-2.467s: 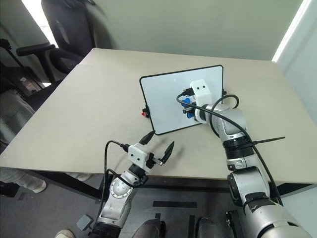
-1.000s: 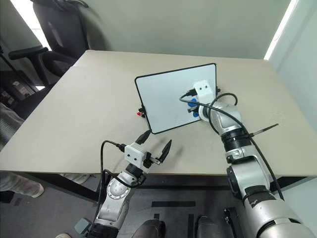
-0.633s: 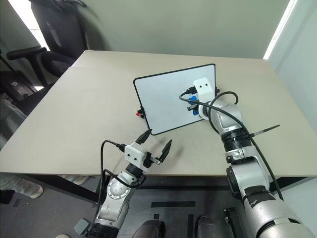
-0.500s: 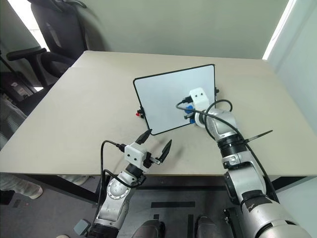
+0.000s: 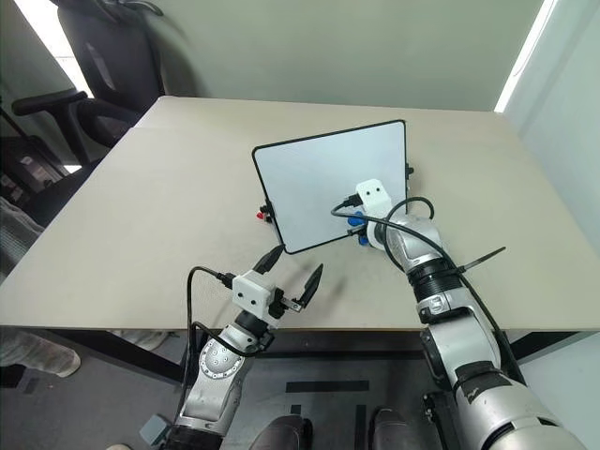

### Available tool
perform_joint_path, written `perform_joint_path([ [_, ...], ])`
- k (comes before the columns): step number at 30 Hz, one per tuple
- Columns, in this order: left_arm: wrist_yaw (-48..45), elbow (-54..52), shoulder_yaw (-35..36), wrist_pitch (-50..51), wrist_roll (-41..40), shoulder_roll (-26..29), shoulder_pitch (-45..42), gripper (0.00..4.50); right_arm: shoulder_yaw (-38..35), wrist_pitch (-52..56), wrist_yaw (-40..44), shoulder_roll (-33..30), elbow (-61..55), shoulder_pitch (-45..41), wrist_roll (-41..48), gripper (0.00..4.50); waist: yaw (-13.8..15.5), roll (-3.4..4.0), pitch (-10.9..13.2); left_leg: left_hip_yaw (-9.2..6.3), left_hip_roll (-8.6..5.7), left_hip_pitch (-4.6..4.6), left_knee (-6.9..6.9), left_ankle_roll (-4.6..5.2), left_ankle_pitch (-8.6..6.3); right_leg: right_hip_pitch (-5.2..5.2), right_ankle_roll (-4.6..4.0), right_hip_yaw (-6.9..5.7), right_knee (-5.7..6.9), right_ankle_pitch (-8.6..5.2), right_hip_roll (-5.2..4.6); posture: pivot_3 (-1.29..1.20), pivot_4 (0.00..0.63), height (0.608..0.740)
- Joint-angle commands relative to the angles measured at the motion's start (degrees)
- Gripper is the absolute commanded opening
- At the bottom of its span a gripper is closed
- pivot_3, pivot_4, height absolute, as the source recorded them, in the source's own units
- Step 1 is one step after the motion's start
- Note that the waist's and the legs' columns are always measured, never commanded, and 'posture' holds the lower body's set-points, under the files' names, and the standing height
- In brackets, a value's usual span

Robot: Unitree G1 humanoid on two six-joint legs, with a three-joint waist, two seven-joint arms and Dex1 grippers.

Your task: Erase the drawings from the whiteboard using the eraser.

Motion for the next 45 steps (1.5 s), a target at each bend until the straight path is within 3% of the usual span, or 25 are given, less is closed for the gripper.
perform_joint_path([
  [1, 0.3, -2.7, 0.3, -0.4, -0.3, 0.0, -0.2, 4.50, -3.0, -2.5, -1.2, -1.3, -2.4, -4.1, -0.1, 0.46, 0.0, 0.00, 0.0, 0.00, 0.00, -0.01, 0.00, 0.00, 0.00, -0.02, 0.00, 0.00, -0.01, 0.00, 0.00, 0.00, 0.150, 0.740],
  [21, 0.3, -0.9, -0.2, -0.6, 0.1, -0.6, -1.5, 4.50, -4.3, -3.6, -1.5, -1.1, -8.2, -5.4, 0.1, 0.46, 0.1, -0.02, 0.0, 0.00, 0.03, 0.04, -0.02, 0.01, -0.19, -0.05, 0.03, -0.06, -0.02, 0.00, 0.00, 0.00, 0.150, 0.740],
  [35, 0.2, -0.2, 0.1, -0.8, -0.1, -1.0, -1.9, 4.50, 0.2, -4.8, -0.6, 2.4, -0.9, 2.8, -2.2, 0.46, -0.2, -0.09, -0.1, 0.00, 0.02, 0.27, 0.06, 0.04, -0.27, 0.06, 0.34, -0.05, -0.04, 0.24, -0.02, 0.00, 0.150, 0.740],
  [41, -0.1, 0.4, 0.4, -0.8, -0.5, -0.8, -2.5, 4.50, 0.6, -3.1, -0.3, 1.6, -4.0, 3.7, -2.4, 0.46, -0.2, -0.08, 0.0, -0.07, 0.04, 0.21, 0.03, -0.06, -0.18, -0.04, 0.43, -0.09, -0.02, 0.30, 0.00, 0.00, 0.150, 0.740],
  [45, -0.5, 1.4, 0.6, -0.9, -0.9, -0.5, -3.3, 4.50, -1.2, -0.1, -0.8, -1.0, -12.5, 4.7, -1.8, 0.46, 0.0, -0.07, 0.0, -0.07, 0.01, 0.14, 0.04, -0.04, -0.13, -0.05, 0.43, -0.11, -0.13, 0.29, 0.00, 0.00, 0.150, 0.740],
])
